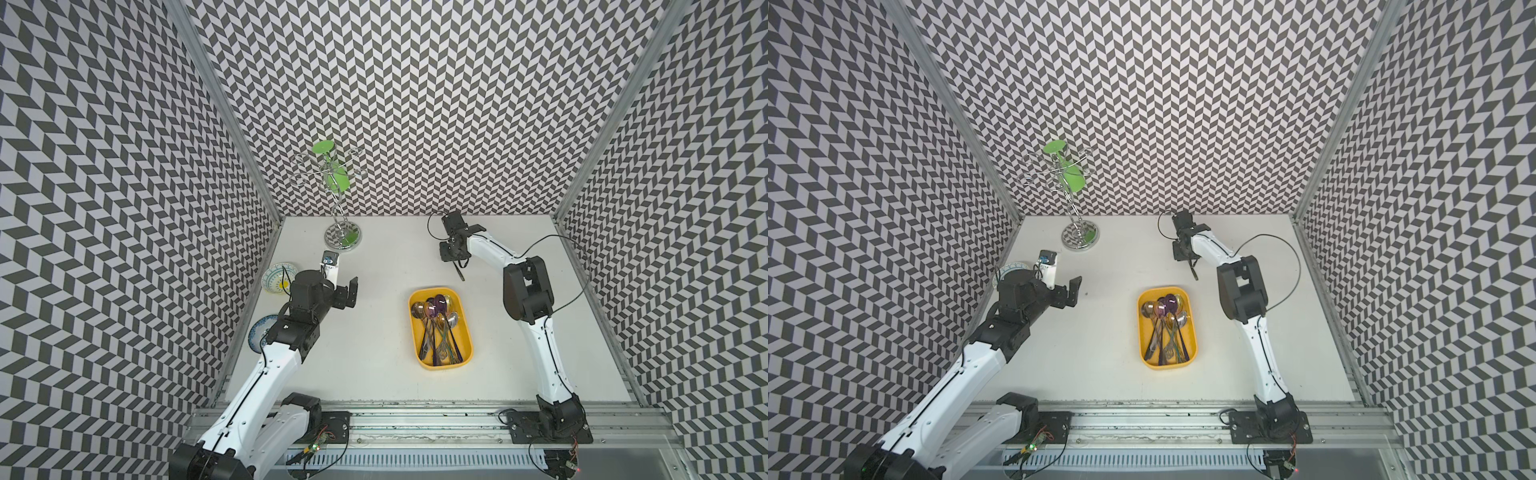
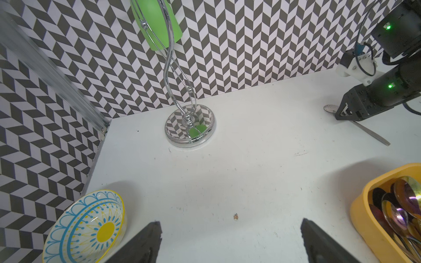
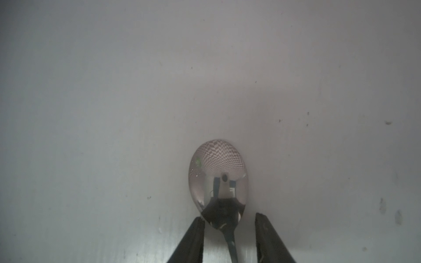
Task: Put the spoon into the storage box
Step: Pick up the spoon from the center of the board.
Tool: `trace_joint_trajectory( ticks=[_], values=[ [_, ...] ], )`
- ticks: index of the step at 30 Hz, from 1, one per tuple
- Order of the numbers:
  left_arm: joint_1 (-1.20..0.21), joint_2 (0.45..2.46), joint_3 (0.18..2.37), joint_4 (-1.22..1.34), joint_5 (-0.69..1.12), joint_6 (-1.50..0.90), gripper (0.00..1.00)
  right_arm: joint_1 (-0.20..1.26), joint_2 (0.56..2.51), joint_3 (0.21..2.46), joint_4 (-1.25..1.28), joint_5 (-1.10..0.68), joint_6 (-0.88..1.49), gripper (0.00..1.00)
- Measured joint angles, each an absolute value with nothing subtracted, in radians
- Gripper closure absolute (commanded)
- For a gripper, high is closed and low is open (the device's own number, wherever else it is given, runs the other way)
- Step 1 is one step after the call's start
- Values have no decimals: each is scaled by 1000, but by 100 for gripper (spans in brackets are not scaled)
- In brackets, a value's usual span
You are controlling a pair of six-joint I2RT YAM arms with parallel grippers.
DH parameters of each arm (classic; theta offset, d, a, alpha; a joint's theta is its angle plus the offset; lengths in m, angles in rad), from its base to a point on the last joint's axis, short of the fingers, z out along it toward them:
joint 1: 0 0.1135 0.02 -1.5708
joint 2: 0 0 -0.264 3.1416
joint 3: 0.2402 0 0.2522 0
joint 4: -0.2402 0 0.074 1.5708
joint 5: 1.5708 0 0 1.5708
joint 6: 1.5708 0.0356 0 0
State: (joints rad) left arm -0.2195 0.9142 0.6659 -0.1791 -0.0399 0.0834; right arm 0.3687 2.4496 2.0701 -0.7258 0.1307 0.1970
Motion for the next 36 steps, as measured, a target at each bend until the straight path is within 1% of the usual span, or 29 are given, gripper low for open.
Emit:
trace_joint_trajectory(
  ticks=[7,11,23,36],
  values=[
    [-211,914,666,-173,-41,73,0,370,2437,2031,-675,153,184,89],
    [-208,915,666,-171,-40,71,0,370,2407,1976,-649,184,178,93],
    [-187,915,666,-167,-17,65,0,370,2232,1729,-667,206,176,94],
    [-174,907,666,-166,23,65,0,393,1866,1427,-654,168,228,93]
  ],
)
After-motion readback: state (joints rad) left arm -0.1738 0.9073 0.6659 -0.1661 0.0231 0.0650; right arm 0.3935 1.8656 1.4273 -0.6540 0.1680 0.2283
